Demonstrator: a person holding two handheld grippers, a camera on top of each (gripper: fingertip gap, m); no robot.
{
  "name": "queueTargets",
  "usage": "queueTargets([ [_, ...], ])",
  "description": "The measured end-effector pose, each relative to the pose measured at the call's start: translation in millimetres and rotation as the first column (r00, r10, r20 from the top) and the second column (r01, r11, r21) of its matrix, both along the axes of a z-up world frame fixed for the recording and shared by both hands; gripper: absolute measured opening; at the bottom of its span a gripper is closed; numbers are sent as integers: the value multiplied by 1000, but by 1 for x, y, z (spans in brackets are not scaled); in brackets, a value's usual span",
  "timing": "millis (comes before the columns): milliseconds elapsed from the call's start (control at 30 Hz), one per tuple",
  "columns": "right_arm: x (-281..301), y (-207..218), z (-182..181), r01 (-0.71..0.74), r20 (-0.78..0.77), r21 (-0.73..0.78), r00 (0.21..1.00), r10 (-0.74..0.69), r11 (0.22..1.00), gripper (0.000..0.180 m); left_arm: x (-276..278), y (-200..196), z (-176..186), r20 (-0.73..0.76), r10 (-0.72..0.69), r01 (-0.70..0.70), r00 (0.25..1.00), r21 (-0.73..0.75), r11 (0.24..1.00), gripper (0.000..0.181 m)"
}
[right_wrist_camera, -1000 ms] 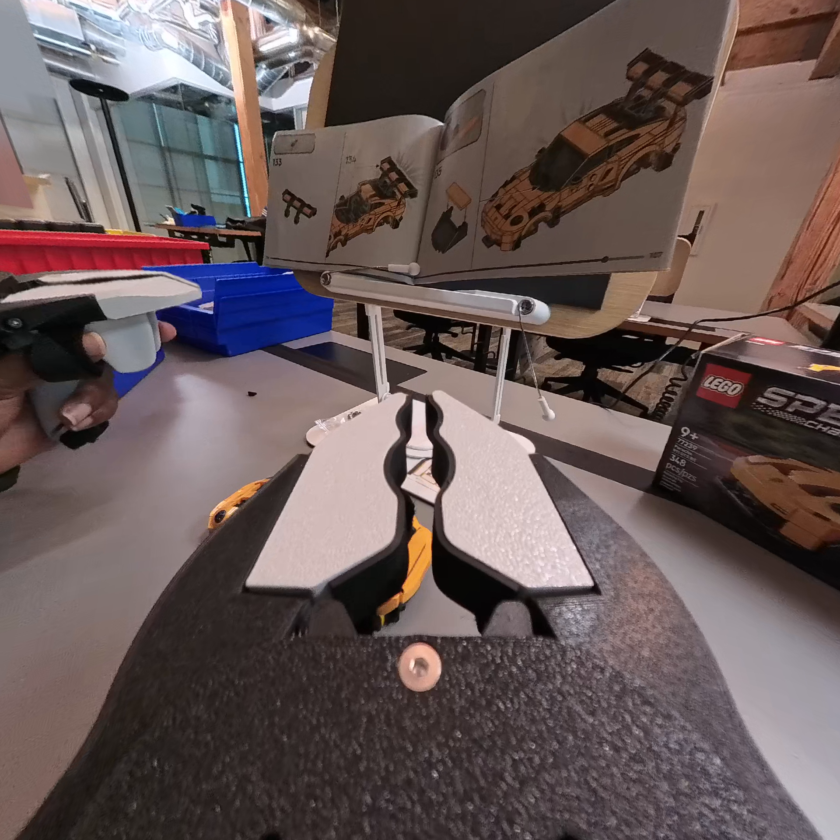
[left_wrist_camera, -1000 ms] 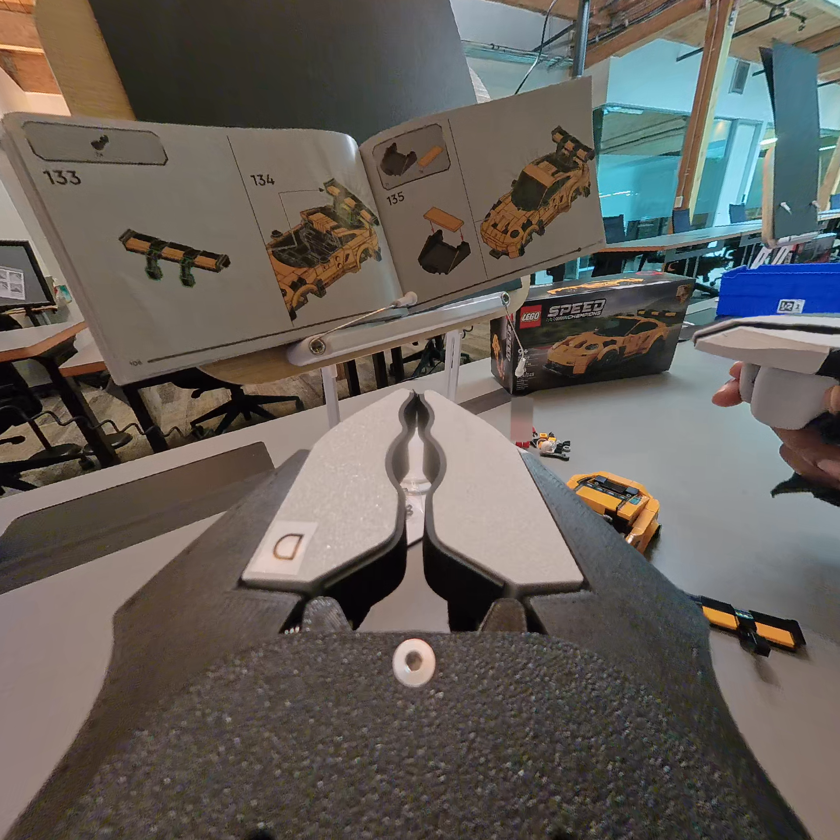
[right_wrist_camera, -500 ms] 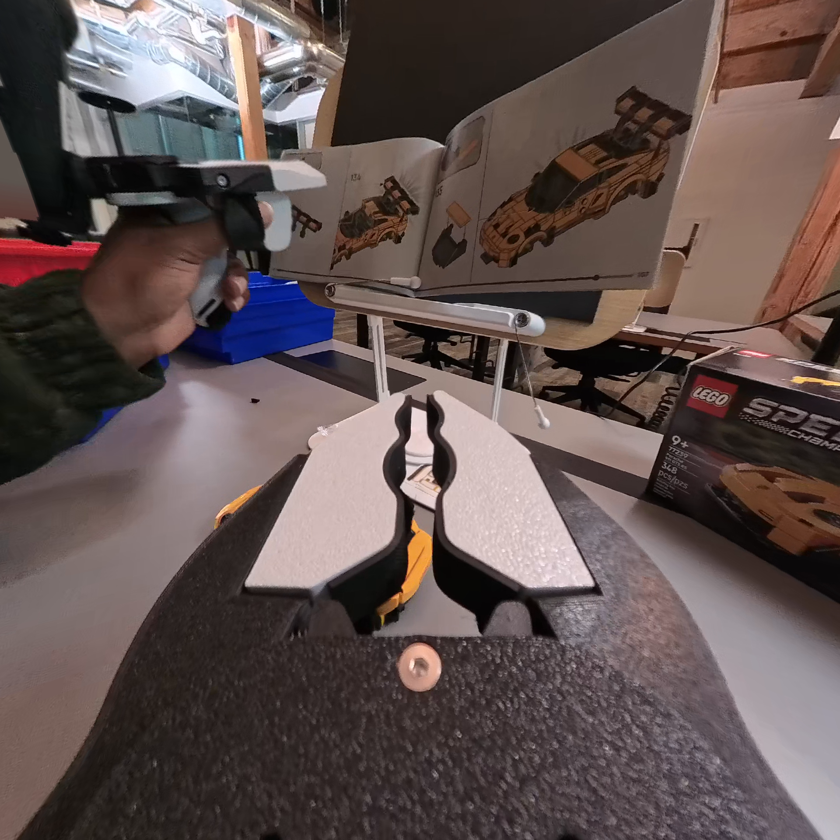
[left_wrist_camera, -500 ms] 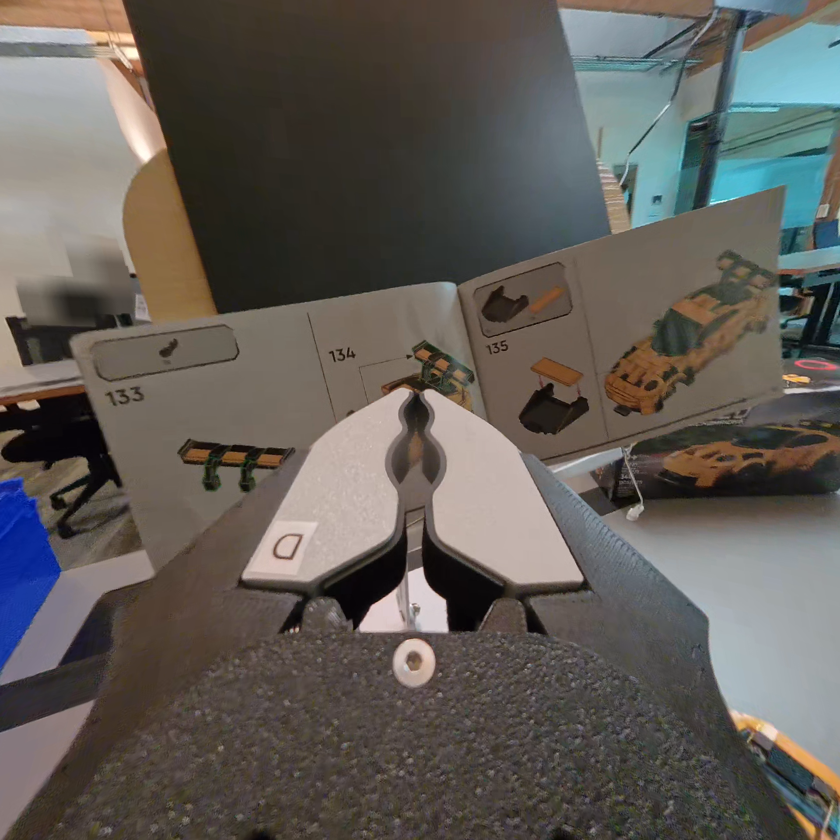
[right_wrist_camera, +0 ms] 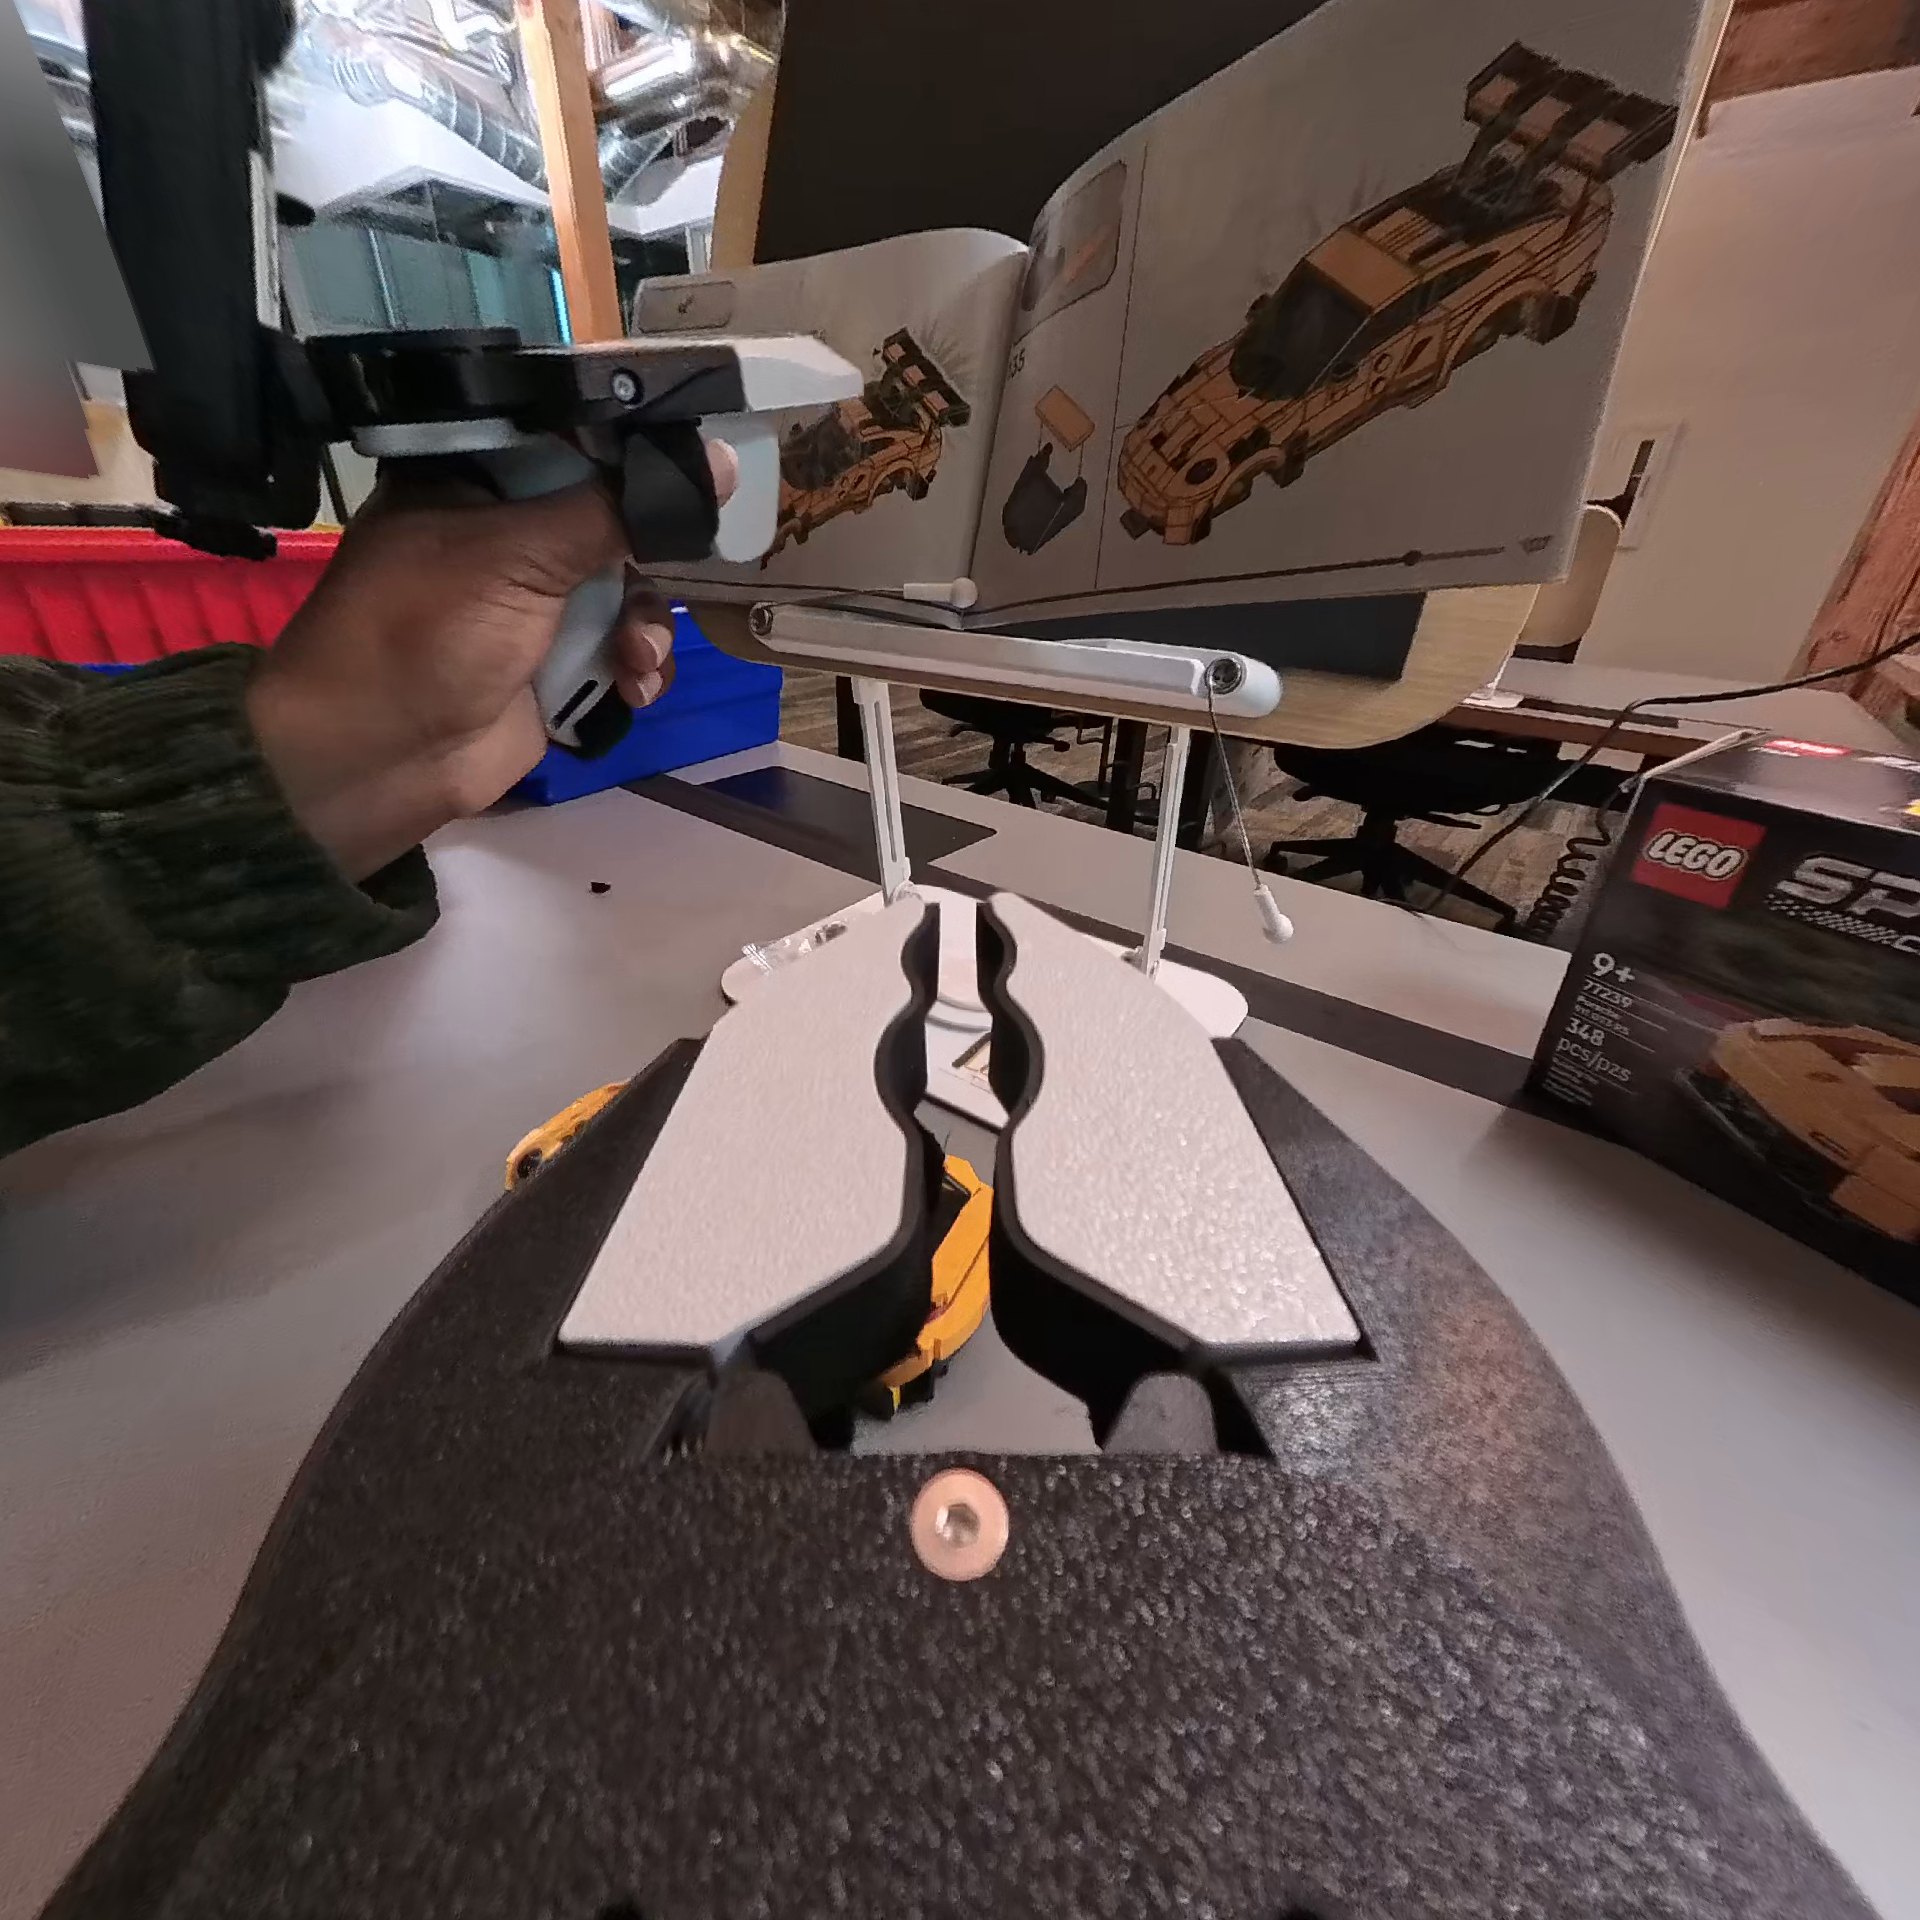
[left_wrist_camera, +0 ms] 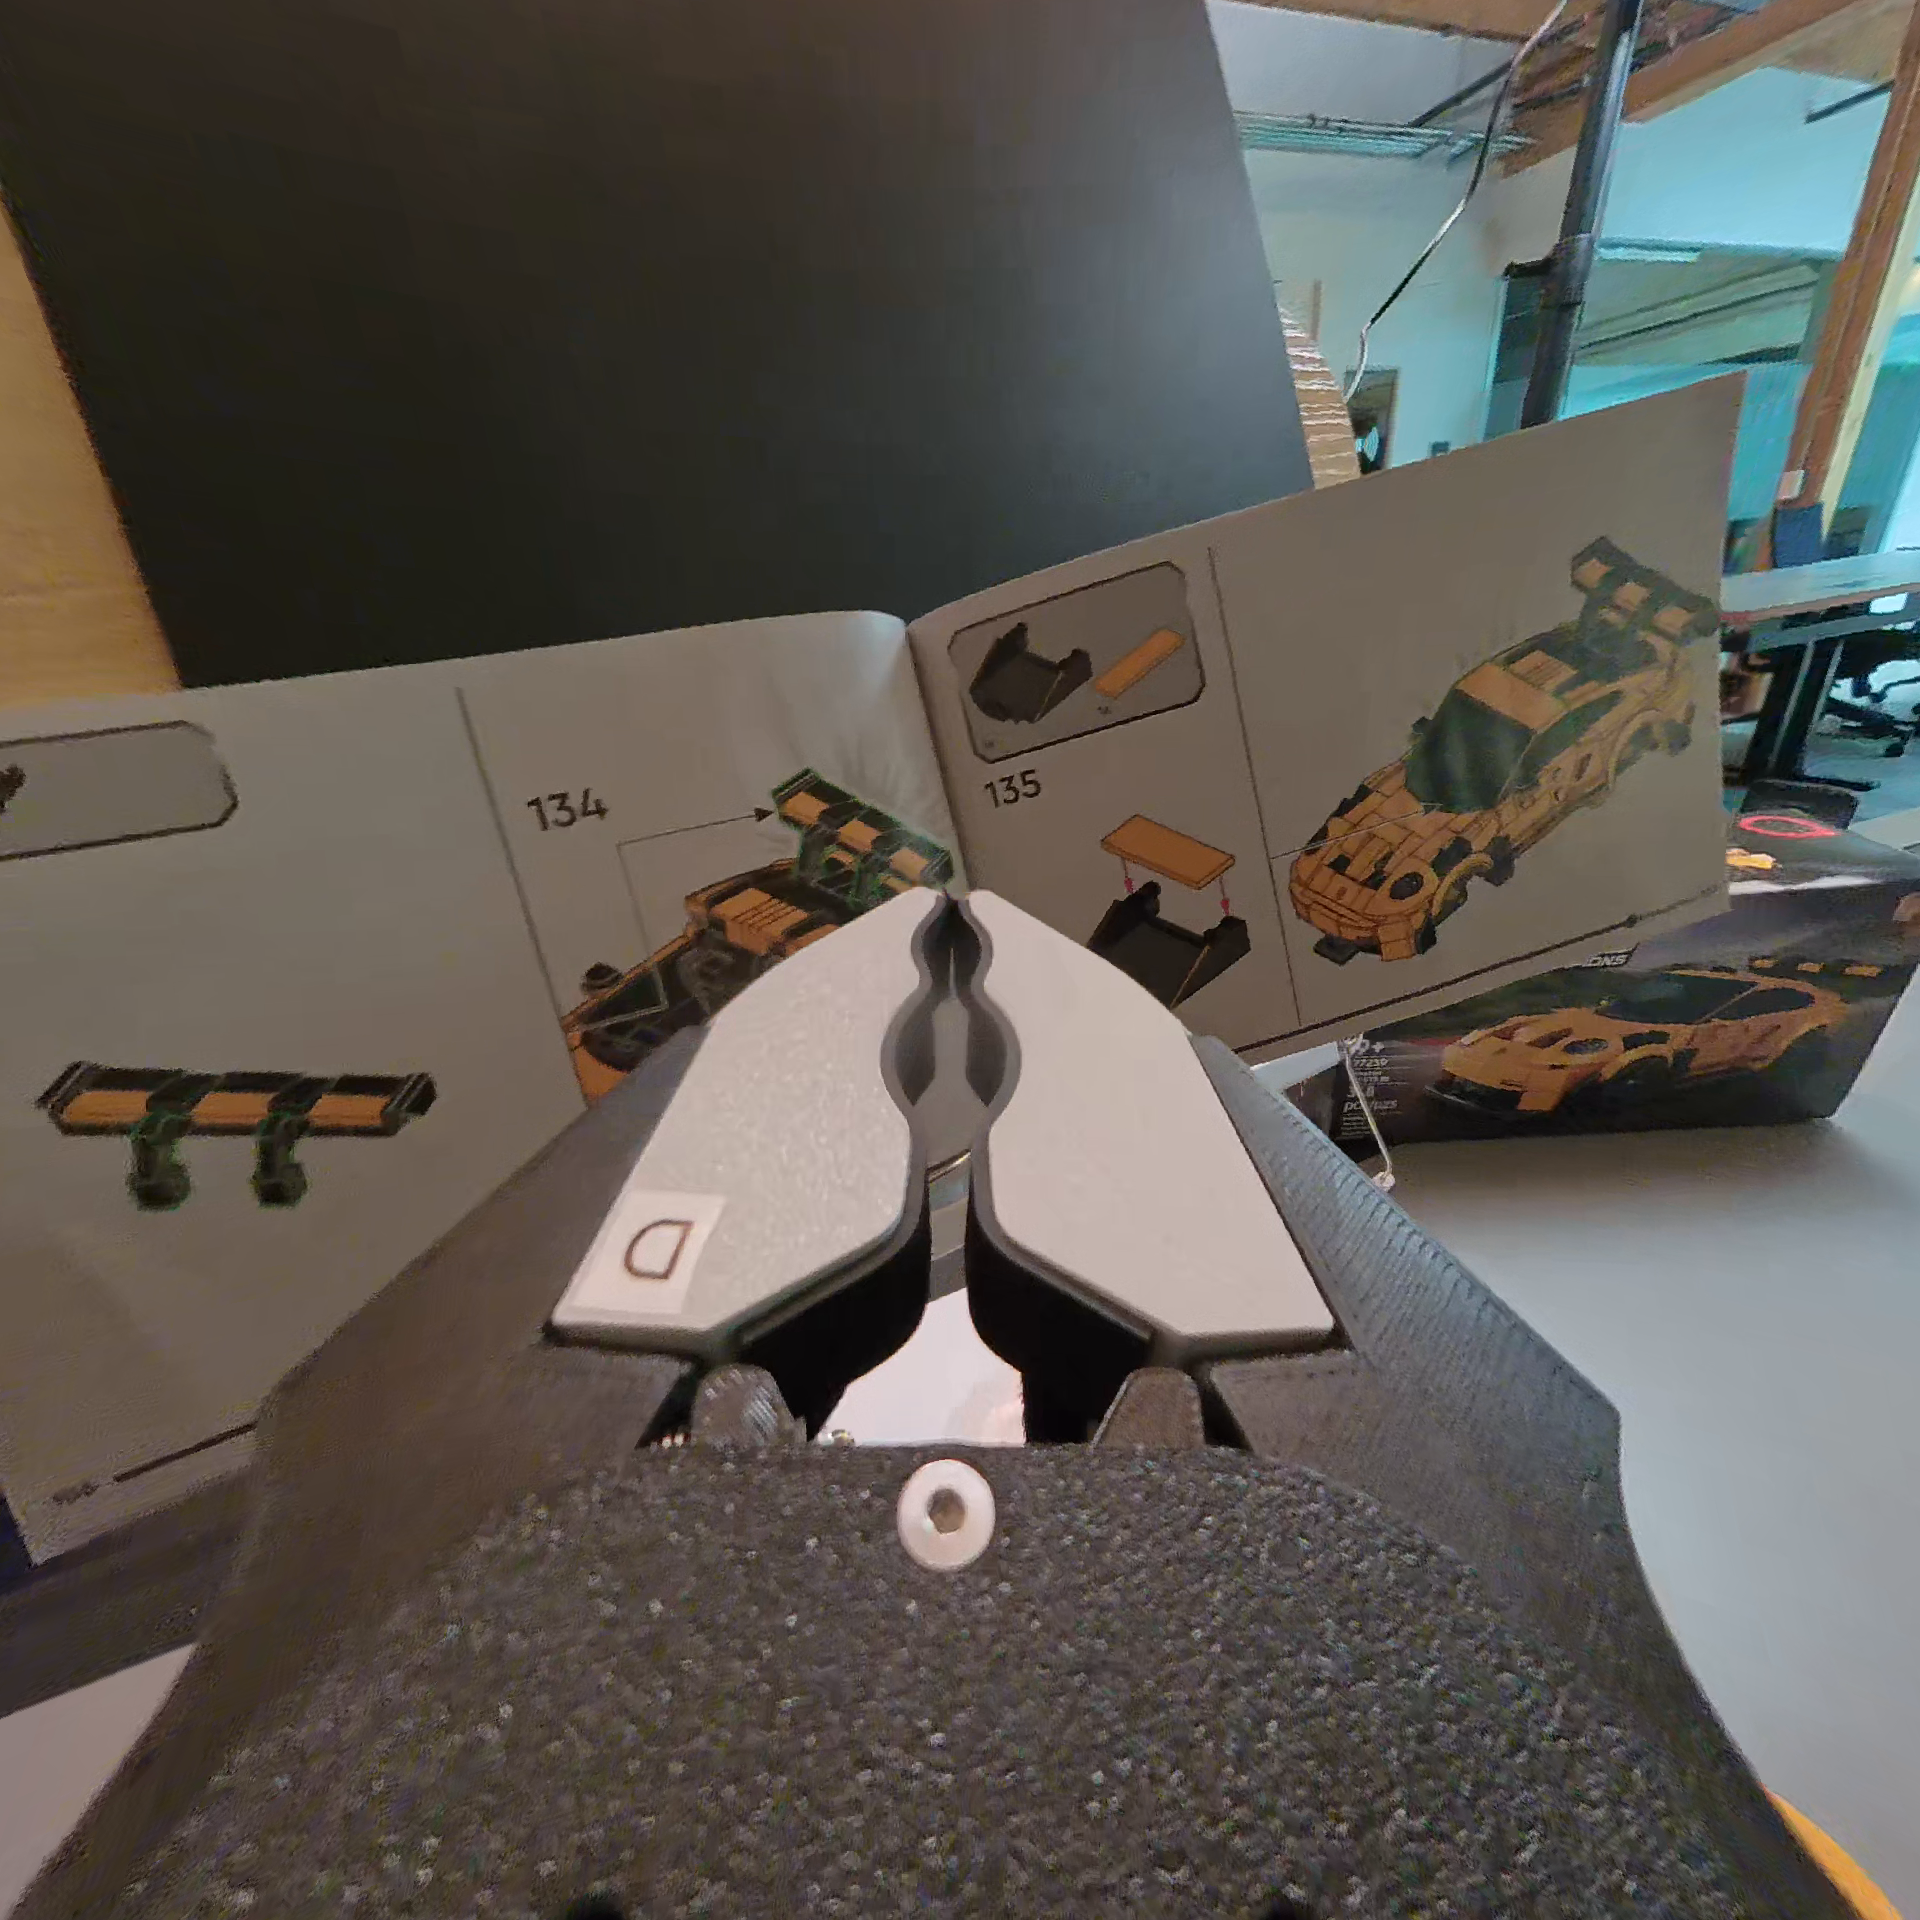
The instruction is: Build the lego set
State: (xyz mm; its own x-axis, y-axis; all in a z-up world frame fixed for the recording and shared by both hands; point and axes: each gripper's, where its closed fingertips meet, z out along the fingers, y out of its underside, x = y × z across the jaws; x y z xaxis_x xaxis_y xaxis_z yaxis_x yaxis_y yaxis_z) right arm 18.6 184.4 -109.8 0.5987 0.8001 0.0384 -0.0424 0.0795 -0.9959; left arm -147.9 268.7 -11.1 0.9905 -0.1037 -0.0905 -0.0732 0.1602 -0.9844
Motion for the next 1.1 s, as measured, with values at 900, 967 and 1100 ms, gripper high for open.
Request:
queueTargets([
  [900,-8,-7,-9,-51,54,-4,997,51,999,5,-17,0,-5,12,7,-7,1000,-30,1000,0],
  [967,-8,-6,-9,-50,53,-5,997,50,999,5,-16,1,-7,10,4,-4,1000,-34,999,0],
  [1100,-7,-6,-10,-51,56,-10,997,52,999,5,-13,1,-11,-5,-15,15,1000,-54,998,0],
])
